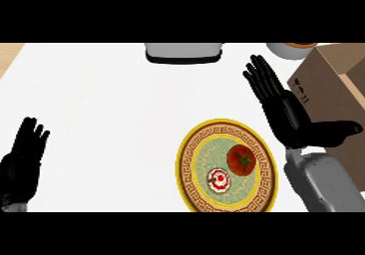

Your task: Pick the cupcake from the plate and place it in the cardboard box

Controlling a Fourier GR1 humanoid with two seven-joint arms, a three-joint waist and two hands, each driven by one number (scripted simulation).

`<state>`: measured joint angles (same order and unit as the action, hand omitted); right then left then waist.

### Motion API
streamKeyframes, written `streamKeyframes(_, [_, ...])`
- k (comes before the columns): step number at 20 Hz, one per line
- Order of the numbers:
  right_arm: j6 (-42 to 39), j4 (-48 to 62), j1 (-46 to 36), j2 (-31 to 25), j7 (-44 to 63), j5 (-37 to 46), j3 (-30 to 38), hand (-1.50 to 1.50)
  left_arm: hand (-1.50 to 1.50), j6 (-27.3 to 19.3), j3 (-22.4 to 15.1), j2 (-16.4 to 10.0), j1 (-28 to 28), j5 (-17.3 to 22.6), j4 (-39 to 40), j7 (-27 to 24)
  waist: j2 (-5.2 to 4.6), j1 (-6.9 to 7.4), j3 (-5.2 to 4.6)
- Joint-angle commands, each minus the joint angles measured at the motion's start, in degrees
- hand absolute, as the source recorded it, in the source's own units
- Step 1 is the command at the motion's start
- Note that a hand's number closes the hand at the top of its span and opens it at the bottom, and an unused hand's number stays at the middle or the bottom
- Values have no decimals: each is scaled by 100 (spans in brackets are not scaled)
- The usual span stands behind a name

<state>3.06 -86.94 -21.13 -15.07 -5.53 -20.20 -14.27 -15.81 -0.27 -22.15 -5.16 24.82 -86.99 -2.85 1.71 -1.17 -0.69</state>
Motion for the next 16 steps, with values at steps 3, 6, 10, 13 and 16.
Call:
streamKeyframes(3, [-469,-520,308,-545,690,-191,281,-150,0,107,-170,-176,455,-161,-402,666,-158,80,71])
streamKeyframes(6, [-292,-1418,648,-786,1676,-231,14,-150,0,660,-102,-722,399,5,-741,1000,-124,42,68])
streamKeyframes(10, [1289,-1564,1375,-465,-296,1277,524,-150,0,642,-227,-486,302,130,-644,1076,-117,-72,78])
streamKeyframes(13, [879,-2437,2151,-619,-871,1524,122,-150,0,670,-269,-386,351,75,-660,1089,-138,-9,71])
streamKeyframes(16, [596,-3044,2618,-1061,-941,1936,-103,-150,0,790,-155,-366,460,55,-394,935,-146,-22,67])
